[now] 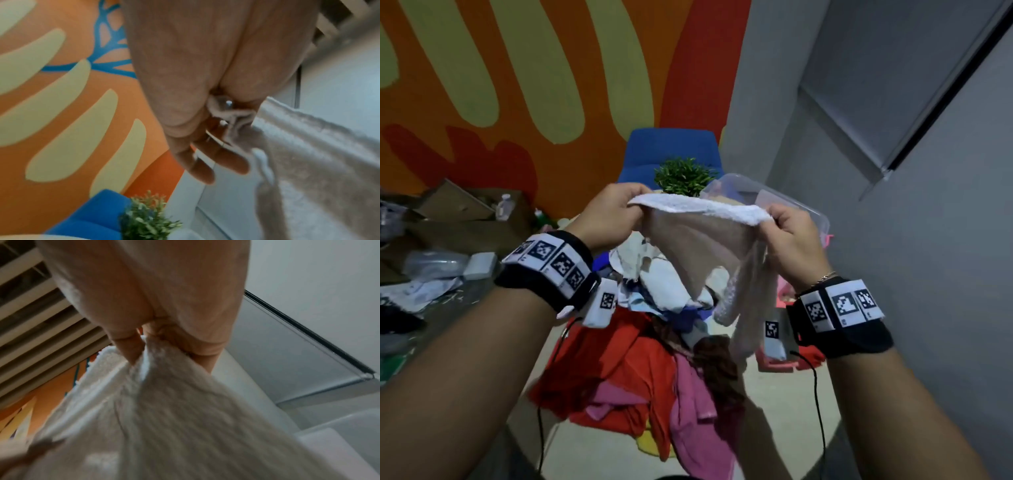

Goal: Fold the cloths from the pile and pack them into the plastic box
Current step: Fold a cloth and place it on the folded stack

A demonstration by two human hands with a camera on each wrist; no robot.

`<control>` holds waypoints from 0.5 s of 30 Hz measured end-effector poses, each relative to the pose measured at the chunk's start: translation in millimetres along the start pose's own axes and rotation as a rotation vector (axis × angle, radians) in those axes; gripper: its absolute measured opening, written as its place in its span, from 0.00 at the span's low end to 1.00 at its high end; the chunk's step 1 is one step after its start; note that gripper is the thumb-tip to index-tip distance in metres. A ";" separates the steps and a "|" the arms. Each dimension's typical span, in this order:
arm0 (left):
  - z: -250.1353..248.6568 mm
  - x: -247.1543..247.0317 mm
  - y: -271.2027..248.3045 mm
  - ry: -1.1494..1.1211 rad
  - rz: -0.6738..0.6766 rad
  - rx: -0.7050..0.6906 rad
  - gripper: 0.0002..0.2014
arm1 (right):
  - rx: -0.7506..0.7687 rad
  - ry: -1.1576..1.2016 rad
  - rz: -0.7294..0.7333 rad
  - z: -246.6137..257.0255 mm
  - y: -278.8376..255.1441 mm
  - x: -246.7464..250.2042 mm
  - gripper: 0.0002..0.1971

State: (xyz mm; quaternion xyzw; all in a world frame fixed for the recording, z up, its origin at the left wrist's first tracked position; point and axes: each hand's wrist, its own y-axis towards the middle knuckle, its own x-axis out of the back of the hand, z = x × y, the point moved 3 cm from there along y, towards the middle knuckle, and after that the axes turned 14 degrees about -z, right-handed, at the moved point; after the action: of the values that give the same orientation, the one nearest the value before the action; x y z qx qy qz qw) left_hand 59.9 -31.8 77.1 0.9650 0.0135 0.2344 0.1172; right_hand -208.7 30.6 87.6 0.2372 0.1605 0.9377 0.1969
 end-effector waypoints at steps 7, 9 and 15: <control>-61.9 -31.2 14.1 -0.174 0.004 -0.166 0.11 | 0.242 -0.111 0.284 32.4 -19.8 -41.6 0.11; -57.5 -33.0 12.1 -0.382 0.074 -0.041 0.23 | 0.129 0.062 0.138 34.8 -12.4 -39.7 0.07; -6.0 -45.3 -18.0 0.026 0.439 -0.072 0.09 | -0.277 0.668 -0.123 34.0 6.1 -13.0 0.15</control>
State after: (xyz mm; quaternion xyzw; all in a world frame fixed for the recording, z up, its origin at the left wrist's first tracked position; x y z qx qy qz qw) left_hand 17.4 -16.7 57.7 0.9369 -0.2037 0.2671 0.0973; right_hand -182.7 26.6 113.5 -0.1210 0.1011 0.9627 0.2198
